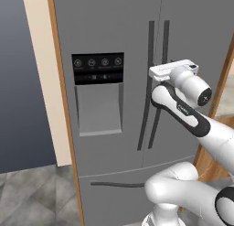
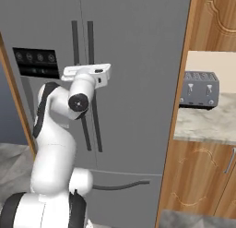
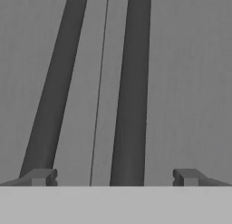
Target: Retrieve the sausage and cheese from the fridge and place them on the cutting board on the counter.
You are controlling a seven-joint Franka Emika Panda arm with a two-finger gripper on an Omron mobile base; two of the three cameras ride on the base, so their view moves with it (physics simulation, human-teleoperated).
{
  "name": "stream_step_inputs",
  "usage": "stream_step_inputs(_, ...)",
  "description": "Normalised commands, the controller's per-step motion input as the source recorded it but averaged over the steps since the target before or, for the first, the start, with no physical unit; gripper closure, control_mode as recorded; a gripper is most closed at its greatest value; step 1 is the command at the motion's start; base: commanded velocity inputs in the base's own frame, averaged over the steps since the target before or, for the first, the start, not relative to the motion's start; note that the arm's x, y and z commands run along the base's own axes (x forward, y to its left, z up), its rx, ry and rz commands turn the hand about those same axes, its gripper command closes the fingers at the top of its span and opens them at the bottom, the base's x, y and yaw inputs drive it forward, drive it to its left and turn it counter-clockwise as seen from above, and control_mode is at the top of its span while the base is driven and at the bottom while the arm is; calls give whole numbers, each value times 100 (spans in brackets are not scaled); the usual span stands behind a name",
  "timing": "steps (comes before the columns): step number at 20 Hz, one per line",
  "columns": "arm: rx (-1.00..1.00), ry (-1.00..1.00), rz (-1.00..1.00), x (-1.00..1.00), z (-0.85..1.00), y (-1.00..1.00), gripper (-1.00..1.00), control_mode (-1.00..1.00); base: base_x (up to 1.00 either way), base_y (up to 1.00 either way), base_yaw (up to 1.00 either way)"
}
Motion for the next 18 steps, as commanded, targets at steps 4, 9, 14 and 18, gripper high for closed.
stream_step_inputs(4, 1, 4, 0, 84, 0, -47, -100, -100, 0, 0, 0)
stream_step_inputs(9, 4, 7, 0, 78, 0, -59, -100, -100, 0, 0, 0)
stream_step_inputs(14, 8, 9, 3, 92, -16, -38, 100, -100, 0, 0, 0)
stream_step_inputs(18, 10, 18, 21, 67, -43, -12, 100, -100, 0, 0, 0)
